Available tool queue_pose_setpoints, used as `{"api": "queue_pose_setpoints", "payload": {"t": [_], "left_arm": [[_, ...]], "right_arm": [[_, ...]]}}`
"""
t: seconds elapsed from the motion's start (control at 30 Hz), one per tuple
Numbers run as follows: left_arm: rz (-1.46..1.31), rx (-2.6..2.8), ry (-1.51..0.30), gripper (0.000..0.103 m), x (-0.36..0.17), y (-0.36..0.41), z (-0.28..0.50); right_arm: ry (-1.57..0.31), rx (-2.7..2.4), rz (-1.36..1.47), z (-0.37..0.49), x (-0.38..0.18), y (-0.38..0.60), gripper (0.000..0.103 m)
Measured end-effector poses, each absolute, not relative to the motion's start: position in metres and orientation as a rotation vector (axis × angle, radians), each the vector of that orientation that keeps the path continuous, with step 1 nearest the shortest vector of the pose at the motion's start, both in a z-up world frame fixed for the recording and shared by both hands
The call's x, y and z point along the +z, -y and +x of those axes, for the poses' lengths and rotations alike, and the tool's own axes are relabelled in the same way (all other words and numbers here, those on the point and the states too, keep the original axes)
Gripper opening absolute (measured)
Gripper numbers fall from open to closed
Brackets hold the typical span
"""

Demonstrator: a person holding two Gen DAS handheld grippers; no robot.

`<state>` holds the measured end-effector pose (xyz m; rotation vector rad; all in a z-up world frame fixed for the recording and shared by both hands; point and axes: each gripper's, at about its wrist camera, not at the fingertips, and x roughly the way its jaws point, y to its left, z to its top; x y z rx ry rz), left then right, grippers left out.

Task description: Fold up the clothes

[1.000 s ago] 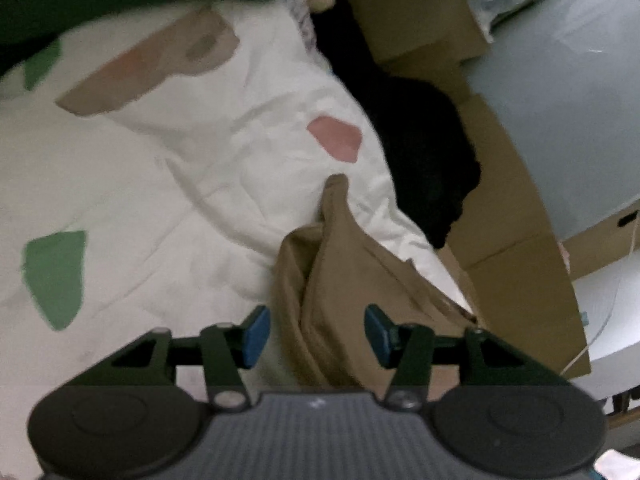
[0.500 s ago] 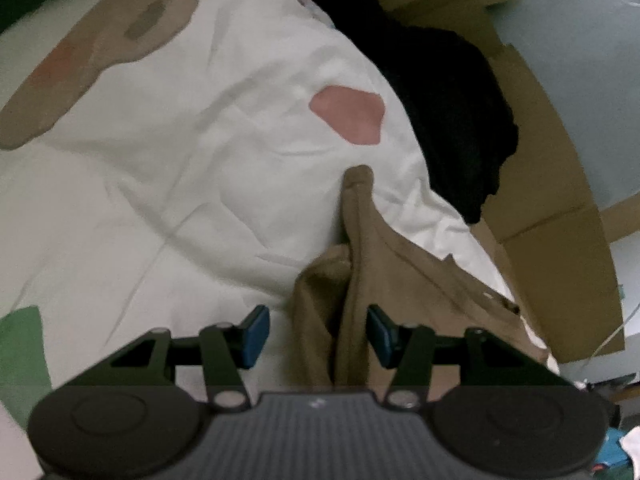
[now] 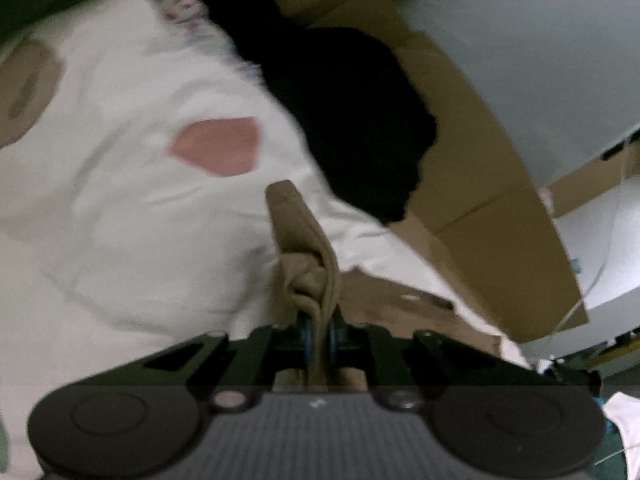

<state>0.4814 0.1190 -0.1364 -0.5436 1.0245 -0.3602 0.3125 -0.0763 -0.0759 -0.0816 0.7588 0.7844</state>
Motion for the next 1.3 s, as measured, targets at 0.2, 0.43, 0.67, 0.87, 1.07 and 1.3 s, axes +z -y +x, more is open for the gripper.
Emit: {"api": "queue_pose_setpoints", "payload": {"t": [0.2,0.43,0.67,0.87,1.07,1.3], "left_arm": [[-0.548,-0.461,-0.984,0.008,-0.121,-0.069,0.476],[-0.617,-0.553,-0.875,0.008,-0.118,-0.021,0.459],[-0.644,-0.557,-0.852,0.008,-0.123,0.031,0.441],[-0.587,-0.594,-0.869,0.008,-0.123,0.074,0.430],[-0.472,-0.640,-0.908,0.008,-0.117,0.109,0.422],[-0.396,-0.665,-0.941,0.008,-0.127,0.145,0.423]], "right_arm": [[-0.786,0.781,-0.024,0.304,-0.069,0.125,0.006],[-0.795,0.734,0.034,0.293,-0.069,0.182,0.006],[-0.778,0.651,0.101,0.270,-0.066,0.228,0.006],[-0.743,0.616,0.069,0.241,-0.069,0.258,0.006],[-0.736,0.583,0.134,0.223,-0.076,0.294,0.006],[-0.744,0.506,0.229,0.214,-0.094,0.333,0.006]]}}
